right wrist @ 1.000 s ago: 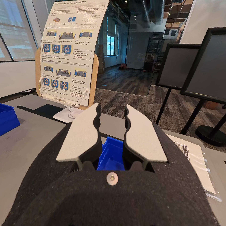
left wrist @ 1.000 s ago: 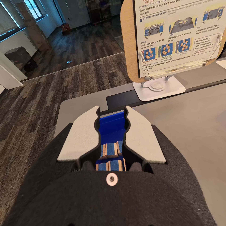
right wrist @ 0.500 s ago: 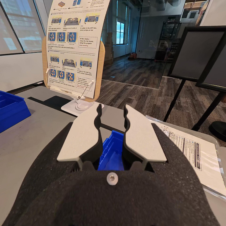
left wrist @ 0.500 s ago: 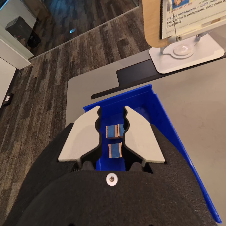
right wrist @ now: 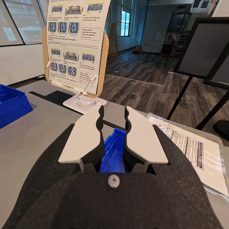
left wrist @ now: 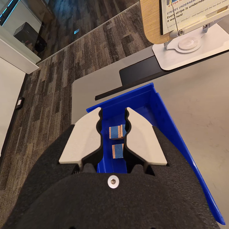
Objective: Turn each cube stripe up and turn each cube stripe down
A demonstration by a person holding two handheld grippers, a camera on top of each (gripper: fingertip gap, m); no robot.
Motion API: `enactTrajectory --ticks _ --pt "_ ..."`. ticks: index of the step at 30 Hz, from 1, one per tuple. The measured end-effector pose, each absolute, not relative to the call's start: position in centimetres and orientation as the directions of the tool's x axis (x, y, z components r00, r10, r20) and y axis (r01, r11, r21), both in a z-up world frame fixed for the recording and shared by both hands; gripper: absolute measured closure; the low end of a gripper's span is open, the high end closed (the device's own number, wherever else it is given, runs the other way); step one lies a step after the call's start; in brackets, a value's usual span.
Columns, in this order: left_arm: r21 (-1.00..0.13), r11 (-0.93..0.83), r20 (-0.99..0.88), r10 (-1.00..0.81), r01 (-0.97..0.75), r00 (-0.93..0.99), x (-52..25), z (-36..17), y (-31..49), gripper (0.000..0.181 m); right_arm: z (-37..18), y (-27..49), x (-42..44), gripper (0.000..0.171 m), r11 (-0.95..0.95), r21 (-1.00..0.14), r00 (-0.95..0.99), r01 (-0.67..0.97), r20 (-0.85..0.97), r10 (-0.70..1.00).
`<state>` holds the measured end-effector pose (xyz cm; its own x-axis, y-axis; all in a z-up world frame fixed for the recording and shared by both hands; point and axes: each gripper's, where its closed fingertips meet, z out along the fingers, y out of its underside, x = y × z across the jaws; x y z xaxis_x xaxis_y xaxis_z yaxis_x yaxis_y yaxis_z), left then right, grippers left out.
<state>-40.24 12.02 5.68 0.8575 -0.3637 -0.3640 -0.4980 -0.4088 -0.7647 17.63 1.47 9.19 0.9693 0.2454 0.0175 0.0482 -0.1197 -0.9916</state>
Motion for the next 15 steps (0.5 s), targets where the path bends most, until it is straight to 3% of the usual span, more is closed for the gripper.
enactTrajectory --ticks 8,15 --pt "-0.745 -0.431 -0.359 -0.385 -0.51 0.85 -40.2 5.2 11.7 0.147 8.2 1.9 17.2 0.139 -0.167 -0.984 0.965 0.068 0.022 0.262" --pt "-0.62 -0.578 -0.223 -0.519 -0.531 0.825 -39.9 -0.8 12.2 0.146 8.0 2.0 16.9 0.139 -0.172 -0.983 0.963 0.067 0.019 0.269"
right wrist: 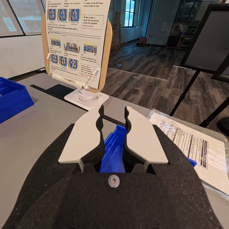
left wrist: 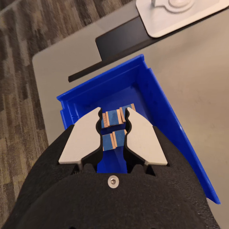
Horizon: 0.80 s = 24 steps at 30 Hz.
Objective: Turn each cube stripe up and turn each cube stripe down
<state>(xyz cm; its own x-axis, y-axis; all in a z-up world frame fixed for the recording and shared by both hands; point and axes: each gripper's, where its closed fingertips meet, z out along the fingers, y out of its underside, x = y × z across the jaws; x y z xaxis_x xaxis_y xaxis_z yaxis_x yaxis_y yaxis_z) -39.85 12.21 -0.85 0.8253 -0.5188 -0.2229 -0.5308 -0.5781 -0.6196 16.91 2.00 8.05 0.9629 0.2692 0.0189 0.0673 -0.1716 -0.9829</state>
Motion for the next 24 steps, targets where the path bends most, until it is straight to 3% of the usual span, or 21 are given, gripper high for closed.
enactTrajectory --ticks 5,9,15,18,24 --pt "-0.522 -0.611 -0.107 -0.645 -0.595 0.757 -38.0 -5.0 11.9 0.138 7.5 2.3 16.5 0.139 -0.194 -0.978 0.96 0.083 0.026 0.279" --pt "-0.475 -0.436 -0.244 -0.769 -0.764 0.591 -38.1 -6.6 12.0 0.138 7.0 2.5 16.3 0.139 -0.21 -0.974 0.957 0.088 0.024 0.288" --pt "-0.4 -0.342 -0.117 -0.901 -0.85 0.418 -37.8 -8.0 7.0 0.134 6.5 2.7 16.1 0.139 -0.23 -0.969 0.953 0.085 0.011 0.304" --pt "-0.31 -0.291 -0.089 -0.939 -0.905 0.333 -38.1 -9.2 4.8 0.134 6.2 2.7 16.1 0.139 -0.237 -0.969 0.951 0.072 -0.005 0.311" --pt "-0.381 -0.164 -0.136 -0.964 -0.91 0.23 -35.4 -7.3 4.2 0.135 6.2 2.6 15.9 0.139 -0.243 -0.968 0.944 0.054 -0.03 0.329"
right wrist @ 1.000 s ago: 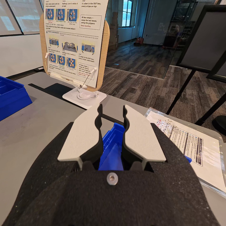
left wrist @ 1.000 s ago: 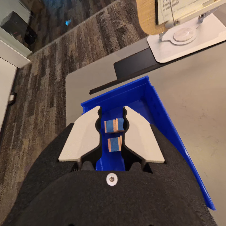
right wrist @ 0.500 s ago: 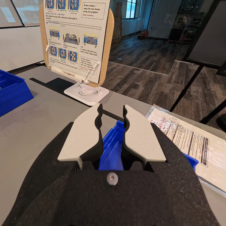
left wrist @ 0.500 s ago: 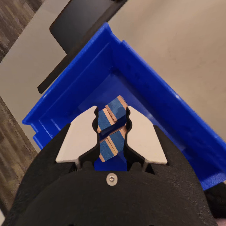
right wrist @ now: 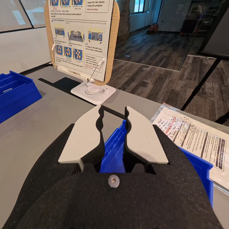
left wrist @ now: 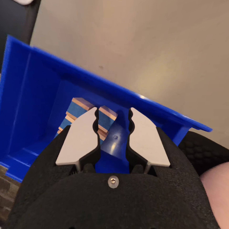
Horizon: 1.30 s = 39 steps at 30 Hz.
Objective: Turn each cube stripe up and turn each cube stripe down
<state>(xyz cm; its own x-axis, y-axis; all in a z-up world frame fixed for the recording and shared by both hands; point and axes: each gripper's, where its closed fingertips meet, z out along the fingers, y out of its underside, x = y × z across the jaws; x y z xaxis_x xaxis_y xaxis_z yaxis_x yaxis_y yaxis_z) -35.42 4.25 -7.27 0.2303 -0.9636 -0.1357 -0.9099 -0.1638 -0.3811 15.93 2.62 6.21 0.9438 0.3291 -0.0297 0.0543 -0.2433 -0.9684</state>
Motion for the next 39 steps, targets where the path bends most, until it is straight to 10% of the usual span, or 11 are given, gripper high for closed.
enactTrajectory --ticks 11,39 --pt "-0.204 0.183 -0.203 -0.969 -0.962 -0.142 -35.3 -6.8 4.3 0.129 6.6 2.6 15.7 0.139 -0.236 -0.972 0.934 0.017 -0.069 0.351" --pt "-0.087 0.167 -0.135 -0.979 -0.982 -0.154 -38.9 -14.0 6.3 0.135 5.1 3.2 15.1 0.139 -0.284 -0.954 0.942 0.098 -0.003 0.336"
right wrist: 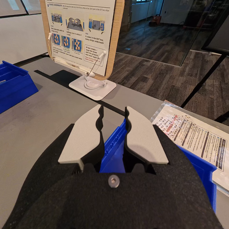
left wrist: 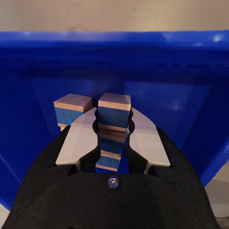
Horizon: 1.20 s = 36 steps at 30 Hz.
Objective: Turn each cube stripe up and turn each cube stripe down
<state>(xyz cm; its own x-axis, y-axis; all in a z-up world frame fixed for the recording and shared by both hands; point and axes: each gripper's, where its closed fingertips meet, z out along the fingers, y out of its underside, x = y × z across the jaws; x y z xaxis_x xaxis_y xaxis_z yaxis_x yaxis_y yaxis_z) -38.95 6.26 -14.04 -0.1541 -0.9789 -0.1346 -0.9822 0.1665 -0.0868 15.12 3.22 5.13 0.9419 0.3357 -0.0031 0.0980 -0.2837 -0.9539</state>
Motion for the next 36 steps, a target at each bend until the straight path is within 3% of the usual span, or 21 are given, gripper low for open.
enactTrajectory --ticks 19,36 --pt "-0.119 0.079 -0.11 -0.992 -0.99 -0.066 -38.5 -13.5 6.0 0.135 5.0 3.1 15.5 0.139 -0.287 -0.955 0.941 0.08 -0.022 0.337" --pt "-0.328 -0.043 -0.199 -0.973 -0.944 0.113 -38.0 -3.7 6.0 0.135 5.8 2.7 15.1 0.139 -0.264 -0.962 0.931 0.064 -0.037 0.363"
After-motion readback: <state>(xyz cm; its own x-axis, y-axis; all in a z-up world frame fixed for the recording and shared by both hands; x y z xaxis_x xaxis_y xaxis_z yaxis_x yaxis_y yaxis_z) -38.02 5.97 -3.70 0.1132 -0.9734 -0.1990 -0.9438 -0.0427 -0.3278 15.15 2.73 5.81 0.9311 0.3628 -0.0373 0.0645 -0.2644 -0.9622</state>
